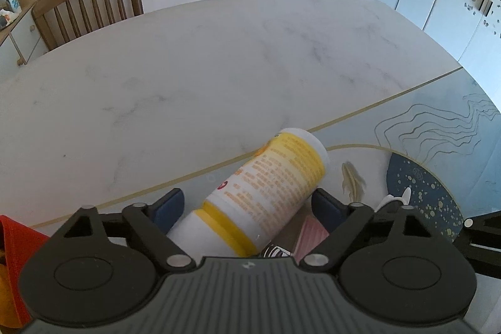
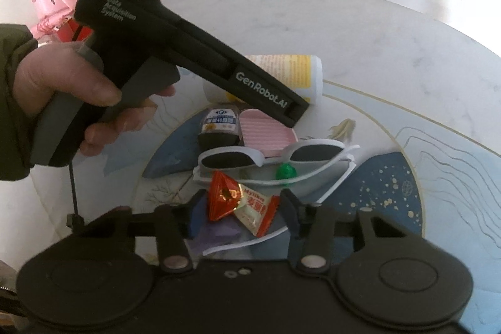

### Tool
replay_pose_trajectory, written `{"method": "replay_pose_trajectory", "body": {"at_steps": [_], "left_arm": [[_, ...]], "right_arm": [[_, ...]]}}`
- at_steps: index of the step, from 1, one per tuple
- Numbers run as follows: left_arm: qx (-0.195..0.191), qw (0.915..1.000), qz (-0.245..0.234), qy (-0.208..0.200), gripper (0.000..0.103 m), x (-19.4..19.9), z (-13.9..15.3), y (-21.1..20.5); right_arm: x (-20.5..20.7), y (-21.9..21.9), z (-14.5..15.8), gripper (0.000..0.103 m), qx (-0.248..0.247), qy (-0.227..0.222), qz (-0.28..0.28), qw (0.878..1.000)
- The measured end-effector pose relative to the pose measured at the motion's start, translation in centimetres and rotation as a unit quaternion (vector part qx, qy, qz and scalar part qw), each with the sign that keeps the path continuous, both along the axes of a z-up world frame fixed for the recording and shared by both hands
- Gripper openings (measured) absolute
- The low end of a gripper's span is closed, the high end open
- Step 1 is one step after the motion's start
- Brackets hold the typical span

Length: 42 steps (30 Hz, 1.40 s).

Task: Organize rigid objects
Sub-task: 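Grasp the white-yellow bottle with the left tool while the right tool grasps the red candy packet, then carry the bottle and candy packet toward the red tin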

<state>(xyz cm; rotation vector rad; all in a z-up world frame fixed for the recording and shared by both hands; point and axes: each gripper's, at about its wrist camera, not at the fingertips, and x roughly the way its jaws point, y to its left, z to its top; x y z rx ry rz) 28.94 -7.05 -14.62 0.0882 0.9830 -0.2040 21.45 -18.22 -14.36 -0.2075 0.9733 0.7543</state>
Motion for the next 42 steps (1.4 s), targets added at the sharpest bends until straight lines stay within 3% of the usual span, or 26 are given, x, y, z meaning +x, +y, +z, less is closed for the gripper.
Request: {"method": "replay_pose_trajectory", "body": {"at_steps": [5,7,13,29,42], "left_arm": [[-0.003,1.0000,0.004,-0.005,0.062,-0.1,0.3,0.1],[-0.003,0.9999,0.005,-0.009,0.053,-0.2,0.4,0.1],[0.012,0.9997,0.016,-0.012,0.044,-0.5,0.7,0.0],[0.008,0.9975,0.061,-0.035,0.044,-3.2,3.8,2.0],[-0.008,0.9936,0.086,-0.073,0.044,-8.7,8.1,3.1]], "right_arm": [[0.1,-0.4,0.1,0.024,-0.002,0.000,-0.012,1.000],[0.2,-0.7,0.2,0.023,0.001,0.000,-0.018,1.000],[0.1,-1.5,0.8,0.021,0.011,-0.003,-0.030,0.999],[-1.7,-3.9,4.6,0.021,0.053,-0.019,-0.061,0.997],[-4.2,-4.0,7.4,0.021,0.082,-0.036,-0.061,0.994]]}}
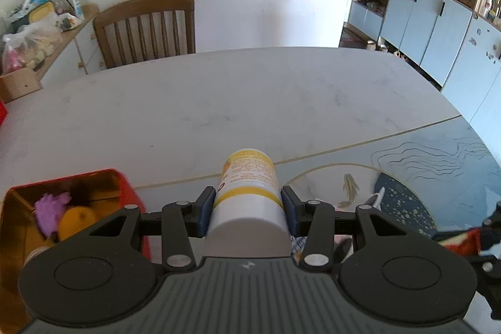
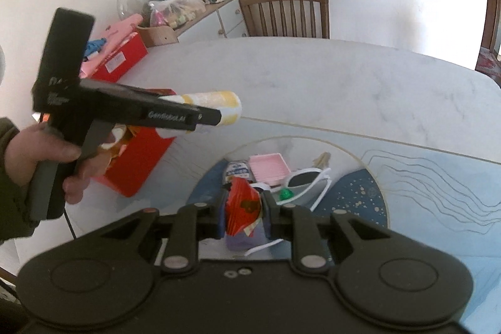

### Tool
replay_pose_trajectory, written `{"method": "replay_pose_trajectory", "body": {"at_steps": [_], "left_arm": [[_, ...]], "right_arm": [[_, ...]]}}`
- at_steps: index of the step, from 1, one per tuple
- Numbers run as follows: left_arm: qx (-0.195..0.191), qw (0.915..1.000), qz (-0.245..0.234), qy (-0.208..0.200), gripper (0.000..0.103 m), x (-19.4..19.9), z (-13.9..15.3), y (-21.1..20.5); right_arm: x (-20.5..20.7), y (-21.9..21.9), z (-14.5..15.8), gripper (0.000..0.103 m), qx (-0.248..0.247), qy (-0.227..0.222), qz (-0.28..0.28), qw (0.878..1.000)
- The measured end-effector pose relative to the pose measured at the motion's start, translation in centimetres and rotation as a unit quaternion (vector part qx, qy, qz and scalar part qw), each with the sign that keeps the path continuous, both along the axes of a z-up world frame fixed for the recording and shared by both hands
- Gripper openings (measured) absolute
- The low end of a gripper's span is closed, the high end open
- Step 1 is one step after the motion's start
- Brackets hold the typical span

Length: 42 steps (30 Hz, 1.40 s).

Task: Organize rigid objects
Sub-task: 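Carry the bottle and candy packet toward the red tin, then lower the bottle and candy packet into the red tin and open both tools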

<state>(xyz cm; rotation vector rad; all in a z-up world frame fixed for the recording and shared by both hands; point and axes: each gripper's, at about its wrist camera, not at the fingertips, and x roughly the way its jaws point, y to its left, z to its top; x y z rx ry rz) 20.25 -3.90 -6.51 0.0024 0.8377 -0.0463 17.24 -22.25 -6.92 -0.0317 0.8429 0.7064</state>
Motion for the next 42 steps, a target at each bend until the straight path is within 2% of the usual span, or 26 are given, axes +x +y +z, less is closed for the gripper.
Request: {"method": "replay_pose_trajectory", "body": {"at_steps": [11,22,32,42], "left_arm": [[-0.028,0.9992,0.028,-0.007,0.044,-5.5,3.2,2.8],[-0.023,0.9969,0.071,-0.023,0.044,-9.0,5.1,9.3],[-0.020,0.9927,0.116,-0.027,0.044,-10.0,5.0,16.2],[-0.020,0.9907,0.135,0.001,0.044,-8.4,2.2,21.7]], "right_arm": [[-1.8,3.1,3.2,0.021,0.023,-0.028,0.027,0.999],[-2.8,9.9,4.8,0.021,0.034,-0.043,0.077,0.996],[-3.4,16.3,4.2,0.021,0.016,-0.045,0.104,0.993],[-2.1,21.8,1.8,0.021,-0.016,-0.038,0.114,0.993]]}}
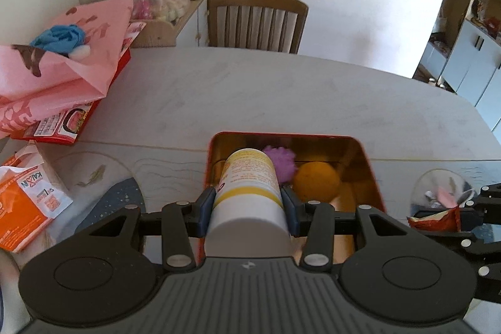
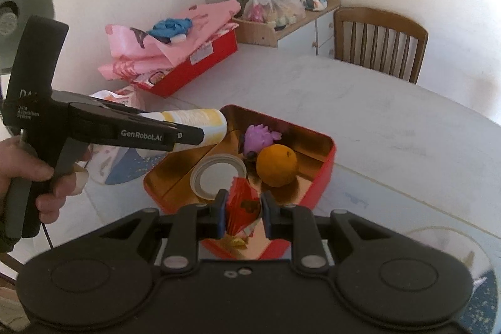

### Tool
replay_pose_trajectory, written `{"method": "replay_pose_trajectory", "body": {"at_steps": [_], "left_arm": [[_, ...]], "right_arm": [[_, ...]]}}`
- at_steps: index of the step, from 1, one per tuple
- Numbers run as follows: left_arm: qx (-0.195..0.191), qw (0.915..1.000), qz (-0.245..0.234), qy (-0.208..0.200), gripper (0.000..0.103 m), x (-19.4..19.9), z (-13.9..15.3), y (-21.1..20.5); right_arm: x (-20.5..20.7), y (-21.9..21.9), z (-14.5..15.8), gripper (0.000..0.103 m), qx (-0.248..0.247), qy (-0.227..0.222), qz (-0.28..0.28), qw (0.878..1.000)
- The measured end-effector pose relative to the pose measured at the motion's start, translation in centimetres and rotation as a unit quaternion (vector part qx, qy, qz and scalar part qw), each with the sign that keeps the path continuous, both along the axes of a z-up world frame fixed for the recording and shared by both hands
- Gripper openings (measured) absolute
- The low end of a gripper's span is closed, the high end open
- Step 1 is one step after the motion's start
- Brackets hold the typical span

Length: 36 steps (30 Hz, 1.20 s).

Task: Organize rigid objects
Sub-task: 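Lower the bottle and candy packet into the red tin and open both tools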

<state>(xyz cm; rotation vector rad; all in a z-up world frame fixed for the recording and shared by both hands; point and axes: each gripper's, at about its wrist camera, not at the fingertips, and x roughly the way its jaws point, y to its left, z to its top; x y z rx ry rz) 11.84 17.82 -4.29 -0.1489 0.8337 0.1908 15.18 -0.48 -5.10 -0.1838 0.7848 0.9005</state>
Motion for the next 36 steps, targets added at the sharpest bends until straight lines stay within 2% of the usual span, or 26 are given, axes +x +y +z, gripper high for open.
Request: {"method": "replay_pose_trajectory", "body": {"at_steps": [12,21,24,31,36], "left_arm": [[0.019,0.9992,-0.025,0.026,0.044,2.8,-2.8,0.8],[0.047,0.9975,-0.047,0.027,0.045,3.1,-3.1,-0.1],[0.047,0.9973,-0.048,0.030,0.045,2.9,-3.3,-0.1],[0.038,0.9970,-0.047,0.048,0.045,2.4,-3.9,-0.1],[0.033,0.9969,-0.046,0.054,0.048,1.8,-3.8,-0.4]], "right_arm": [[2.0,4.8,-3.6,0.021,-0.062,-0.006,-0.007,0.998],[1.9,6.6,-5.3,0.025,-0.100,-0.029,0.001,0.995],[1.5,6.8,-5.4,0.026,-0.106,-0.034,0.010,0.994],[1.0,6.3,-5.3,0.029,-0.097,-0.010,0.010,0.995],[0.6,5.5,-4.7,0.035,-0.082,0.003,0.007,0.997]]}}
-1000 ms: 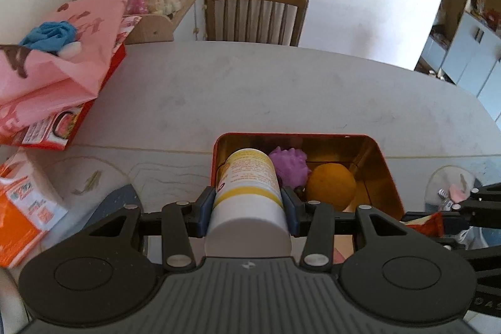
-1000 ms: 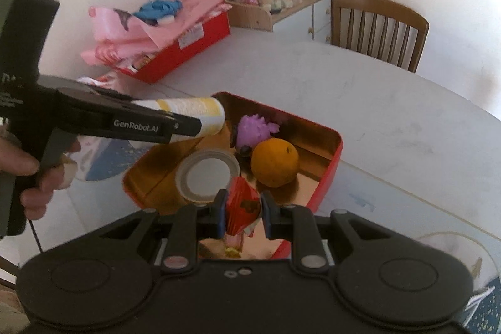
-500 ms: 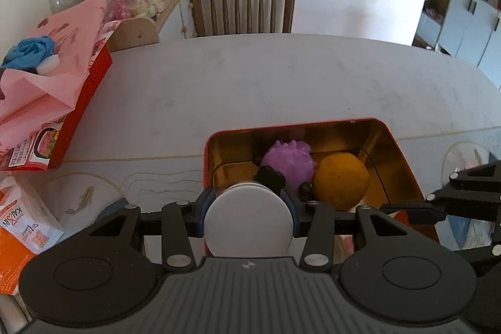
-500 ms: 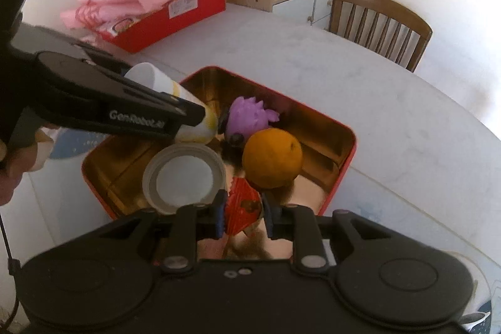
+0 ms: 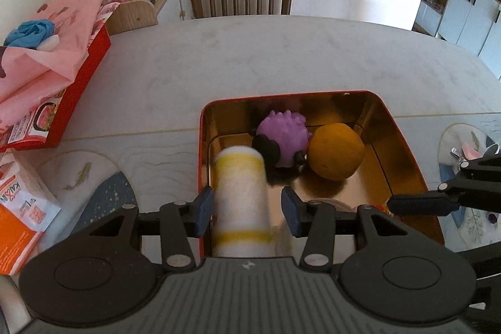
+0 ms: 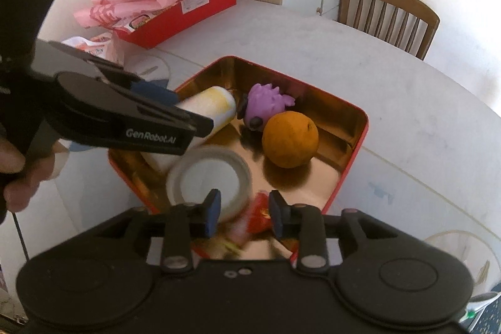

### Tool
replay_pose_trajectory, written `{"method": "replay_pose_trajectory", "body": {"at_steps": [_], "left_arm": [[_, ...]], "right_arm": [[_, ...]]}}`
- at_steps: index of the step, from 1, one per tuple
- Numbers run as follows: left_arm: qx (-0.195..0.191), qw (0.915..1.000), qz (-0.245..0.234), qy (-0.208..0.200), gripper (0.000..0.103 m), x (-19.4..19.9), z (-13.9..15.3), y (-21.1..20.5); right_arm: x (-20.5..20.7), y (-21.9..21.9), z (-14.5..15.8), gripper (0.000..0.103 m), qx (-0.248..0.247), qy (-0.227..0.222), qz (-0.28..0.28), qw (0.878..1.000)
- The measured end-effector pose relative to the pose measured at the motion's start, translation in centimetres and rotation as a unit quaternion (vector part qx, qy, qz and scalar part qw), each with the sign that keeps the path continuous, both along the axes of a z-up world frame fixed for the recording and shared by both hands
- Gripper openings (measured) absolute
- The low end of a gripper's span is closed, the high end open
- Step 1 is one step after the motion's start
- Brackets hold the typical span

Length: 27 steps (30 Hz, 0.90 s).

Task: Organize rigid objects
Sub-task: 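Lower the bottle and candy packet into the red tin and open both tools, then move both tools back toward the remaining items on the mat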

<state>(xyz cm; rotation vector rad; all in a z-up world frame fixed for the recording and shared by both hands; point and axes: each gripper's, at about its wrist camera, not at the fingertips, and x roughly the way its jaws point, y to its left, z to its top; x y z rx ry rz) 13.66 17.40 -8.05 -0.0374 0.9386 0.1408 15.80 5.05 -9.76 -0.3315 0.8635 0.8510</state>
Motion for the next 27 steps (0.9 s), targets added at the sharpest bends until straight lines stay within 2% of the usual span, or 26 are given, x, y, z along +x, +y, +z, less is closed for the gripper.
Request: {"method": "replay_pose_trajectory", "body": {"at_steps": [6,17,19,23,27], "left_arm": [[-0.002,0.9999,0.004,-0.013,0.060,-0.8,1.0,-0.7],[-0.014,0.9988,-0.005,-0.046,0.066,-2.5,3.9,-3.6],[-0.015,0.9983,-0.011,-0.055,0.066,-2.7,4.4,-4.5],[-0.017,0.9971,-0.025,-0.070,0.068,-3.0,5.3,-6.6],[-0.020,0.9958,-0.043,-0.079,0.072,-2.9,5.8,-9.1]], "right_arm": [[-0.3,-1.6,1.1,0.037,0.025,0.012,-0.013,1.000],[-1.9,-5.5,4.0,0.048,0.073,0.008,-0.024,0.997],[-2.3,-6.8,4.5,0.050,0.082,0.007,-0.026,0.996],[-2.8,-9.8,5.4,0.062,0.095,-0.003,-0.036,0.995],[-2.9,-12.8,5.7,0.064,0.101,-0.007,-0.054,0.993]]}}
